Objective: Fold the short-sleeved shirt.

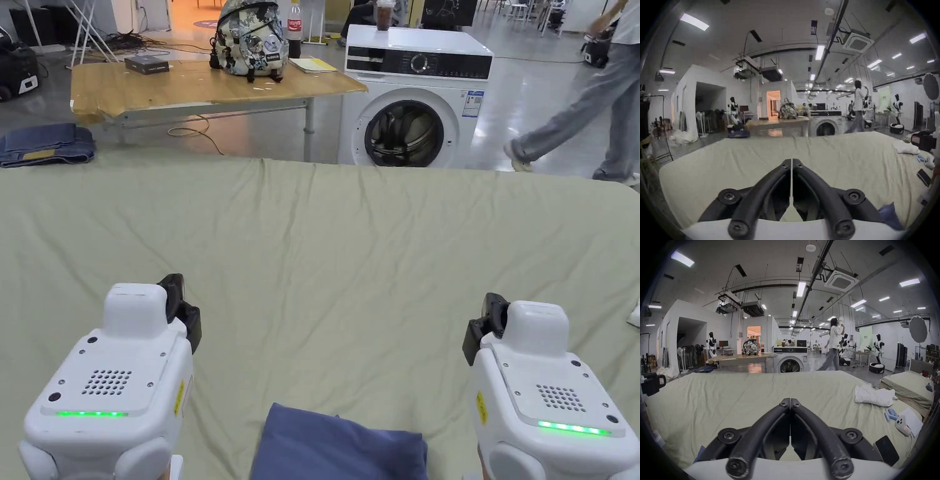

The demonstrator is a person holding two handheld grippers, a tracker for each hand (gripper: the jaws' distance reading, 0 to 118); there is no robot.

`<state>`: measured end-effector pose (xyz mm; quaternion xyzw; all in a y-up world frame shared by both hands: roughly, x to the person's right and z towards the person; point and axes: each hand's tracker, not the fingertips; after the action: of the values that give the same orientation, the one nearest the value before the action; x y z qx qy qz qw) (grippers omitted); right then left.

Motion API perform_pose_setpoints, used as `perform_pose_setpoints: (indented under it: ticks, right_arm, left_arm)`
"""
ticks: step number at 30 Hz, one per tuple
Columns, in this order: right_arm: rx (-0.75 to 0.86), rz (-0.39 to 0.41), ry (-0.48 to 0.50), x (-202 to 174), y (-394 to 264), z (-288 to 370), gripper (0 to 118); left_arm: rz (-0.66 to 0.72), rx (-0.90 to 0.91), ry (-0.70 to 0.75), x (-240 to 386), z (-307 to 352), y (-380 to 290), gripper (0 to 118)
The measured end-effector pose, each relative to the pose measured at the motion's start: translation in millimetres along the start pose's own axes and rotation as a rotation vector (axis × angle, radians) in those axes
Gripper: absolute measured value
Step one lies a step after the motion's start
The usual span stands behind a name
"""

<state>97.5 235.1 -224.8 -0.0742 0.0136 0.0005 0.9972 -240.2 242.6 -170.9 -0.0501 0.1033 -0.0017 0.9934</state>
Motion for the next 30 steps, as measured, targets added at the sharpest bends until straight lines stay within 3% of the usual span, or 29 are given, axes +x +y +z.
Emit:
perform_pose_setpoints:
  ticks: [9, 14, 25, 30]
  right_arm:
    - [0.069, 0.009, -0.020, 2.6, 16.2, 10.1, 0]
    - [0.053, 0.027, 0.022, -0.3, 9.5, 33.4, 0]
    - [-0.348, 0.093, 0.238, -38.5, -91.4, 48.1, 0]
    - [-0.514, 0.130, 0.184, -49.4, -147.4, 28.9, 0]
  left_arm:
    - [0.040, 0.010, 0.016, -9.8, -0.4, 5.3, 0]
    - [0.013, 0.000, -0.001, -14.4, 8.4, 5.7, 0]
    - [0.000, -0.051, 0.007, -24.8, 12.2, -4.8, 0]
    - [0.017, -0.085, -0.007, -26.3, 13.4, -12.8, 0]
